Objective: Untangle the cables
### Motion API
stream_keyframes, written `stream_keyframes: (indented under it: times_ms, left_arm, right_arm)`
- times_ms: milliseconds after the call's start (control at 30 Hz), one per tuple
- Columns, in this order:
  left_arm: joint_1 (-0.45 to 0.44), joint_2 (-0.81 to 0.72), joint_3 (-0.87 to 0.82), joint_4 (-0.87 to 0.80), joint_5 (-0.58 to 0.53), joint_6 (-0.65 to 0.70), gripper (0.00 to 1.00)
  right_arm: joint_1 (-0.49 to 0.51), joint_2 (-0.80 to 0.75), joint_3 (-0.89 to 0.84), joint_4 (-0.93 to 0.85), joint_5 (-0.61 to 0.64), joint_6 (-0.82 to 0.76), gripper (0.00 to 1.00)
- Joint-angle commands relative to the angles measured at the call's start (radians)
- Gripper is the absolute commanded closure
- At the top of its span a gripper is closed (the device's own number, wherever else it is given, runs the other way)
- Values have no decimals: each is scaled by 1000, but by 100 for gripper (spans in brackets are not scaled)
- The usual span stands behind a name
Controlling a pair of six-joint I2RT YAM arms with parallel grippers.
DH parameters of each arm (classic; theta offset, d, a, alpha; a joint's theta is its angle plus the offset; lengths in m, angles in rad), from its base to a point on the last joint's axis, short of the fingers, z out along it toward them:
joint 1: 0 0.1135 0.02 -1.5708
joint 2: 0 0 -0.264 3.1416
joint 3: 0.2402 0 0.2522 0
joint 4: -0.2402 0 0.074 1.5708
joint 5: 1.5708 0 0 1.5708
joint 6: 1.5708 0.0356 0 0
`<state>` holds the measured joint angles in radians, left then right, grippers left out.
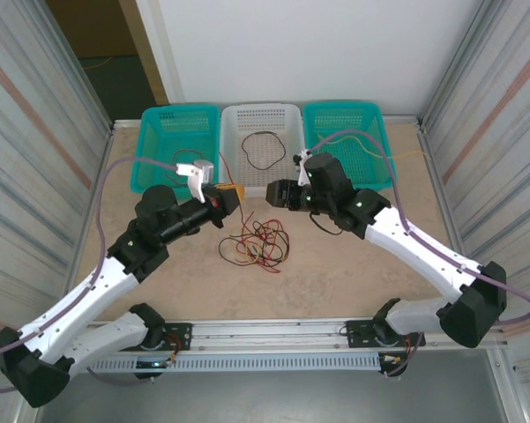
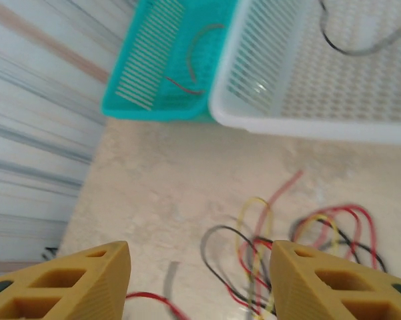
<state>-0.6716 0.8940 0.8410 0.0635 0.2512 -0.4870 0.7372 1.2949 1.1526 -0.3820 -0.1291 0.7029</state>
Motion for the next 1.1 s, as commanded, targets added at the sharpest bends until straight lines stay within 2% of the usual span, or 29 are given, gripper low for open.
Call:
stream_keyframes:
  times_ms: [0, 167, 267, 500, 667, 833, 1000, 1067]
  left_arm:
    - [4, -2, 61, -11, 45, -22, 100]
    - [7, 16, 110, -20, 86, -39, 100]
    - [8, 11, 146, -43, 74, -36, 100]
    - [39, -14, 235, -164, -59, -16, 100]
    - [91, -42, 263, -224, -126, -51, 100]
    - [176, -44, 292, -334, -139, -98, 100]
    - [235, -37, 300, -408, -107, -133, 100]
    - [239, -25, 300, -414, -88, -142, 100]
  right_arm:
    - [13, 45, -42, -18, -97, 10, 43]
    - [75, 116, -62, 4, -117, -43, 43]
    - [90, 170, -72, 12, -112, -48, 48]
    - [110, 256, -173, 55, -74, -31, 56]
    - [65, 282, -238, 55, -45, -1, 60]
    - [45, 247, -256, 34, -36, -13, 60]
    - [61, 153, -191, -77, 79, -69, 56]
    - [95, 91, -162, -106, 147, -107, 51]
